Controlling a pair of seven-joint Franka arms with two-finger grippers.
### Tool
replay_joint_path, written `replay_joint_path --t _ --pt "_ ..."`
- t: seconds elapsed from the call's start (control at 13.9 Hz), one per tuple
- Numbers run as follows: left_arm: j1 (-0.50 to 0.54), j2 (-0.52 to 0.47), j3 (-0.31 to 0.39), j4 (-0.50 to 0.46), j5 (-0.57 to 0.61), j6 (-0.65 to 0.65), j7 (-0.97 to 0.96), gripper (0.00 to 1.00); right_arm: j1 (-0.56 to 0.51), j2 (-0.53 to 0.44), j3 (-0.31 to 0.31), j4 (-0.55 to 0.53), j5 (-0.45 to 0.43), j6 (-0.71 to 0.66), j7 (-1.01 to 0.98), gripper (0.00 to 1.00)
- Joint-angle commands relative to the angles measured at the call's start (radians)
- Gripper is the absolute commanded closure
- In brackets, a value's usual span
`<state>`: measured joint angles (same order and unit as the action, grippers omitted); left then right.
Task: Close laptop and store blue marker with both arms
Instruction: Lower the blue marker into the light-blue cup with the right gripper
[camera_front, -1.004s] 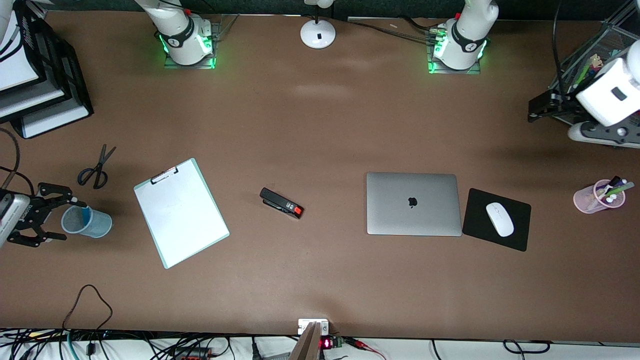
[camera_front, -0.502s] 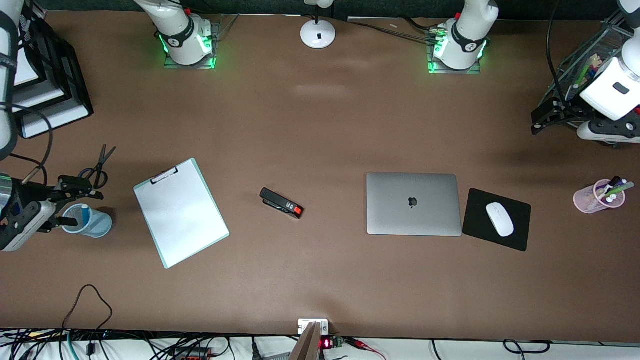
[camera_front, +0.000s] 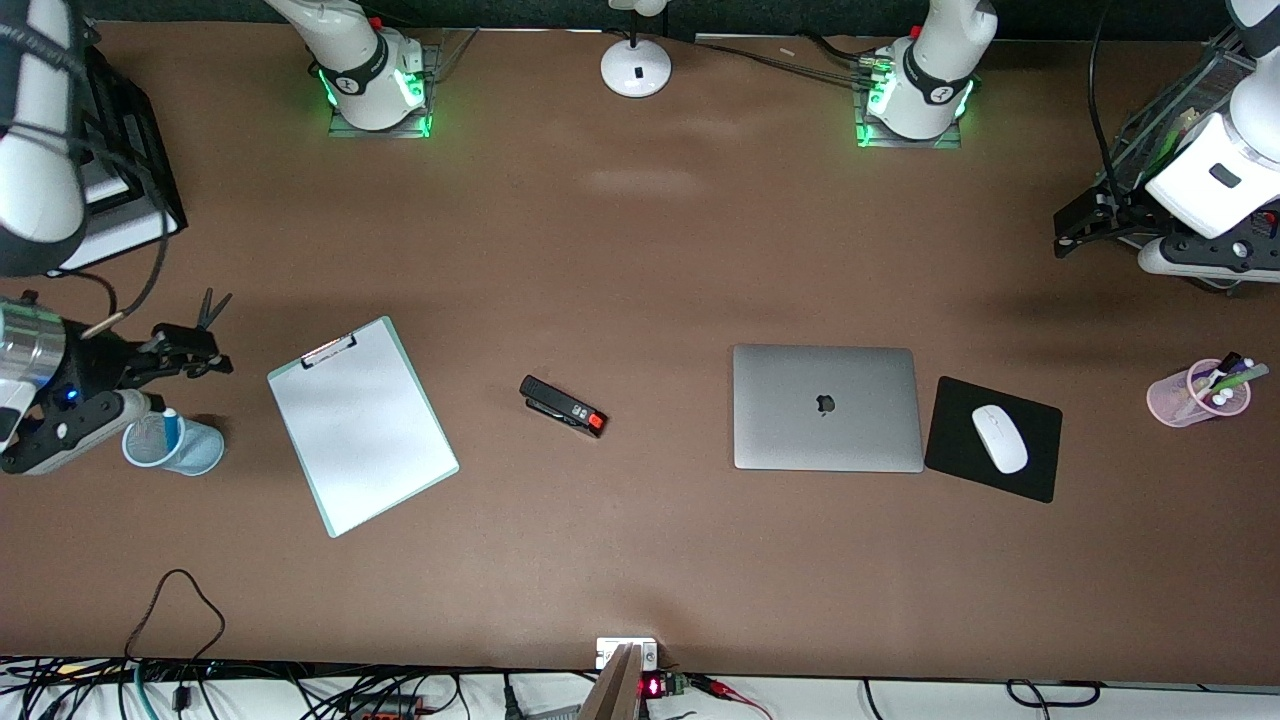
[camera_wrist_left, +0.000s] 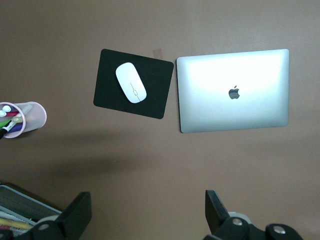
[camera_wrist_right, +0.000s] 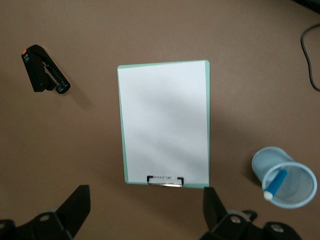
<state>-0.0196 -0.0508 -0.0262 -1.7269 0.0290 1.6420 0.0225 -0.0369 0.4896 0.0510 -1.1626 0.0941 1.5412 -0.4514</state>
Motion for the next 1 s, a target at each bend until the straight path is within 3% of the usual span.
replay_joint_path --t 0.0,0.93 --pt "-0.005 -0.001 0.000 0.020 0.017 -0.024 -0.009 0.00 0.018 -0.043 -0.002 -0.009 -0.039 -0.050 0.075 0.00" --pt "0.001 0.017 0.003 0.043 0.003 -0.024 -0.006 0.00 0.078 -0.140 -0.003 -0.077 -0.106 -0.107 0.316 0.00"
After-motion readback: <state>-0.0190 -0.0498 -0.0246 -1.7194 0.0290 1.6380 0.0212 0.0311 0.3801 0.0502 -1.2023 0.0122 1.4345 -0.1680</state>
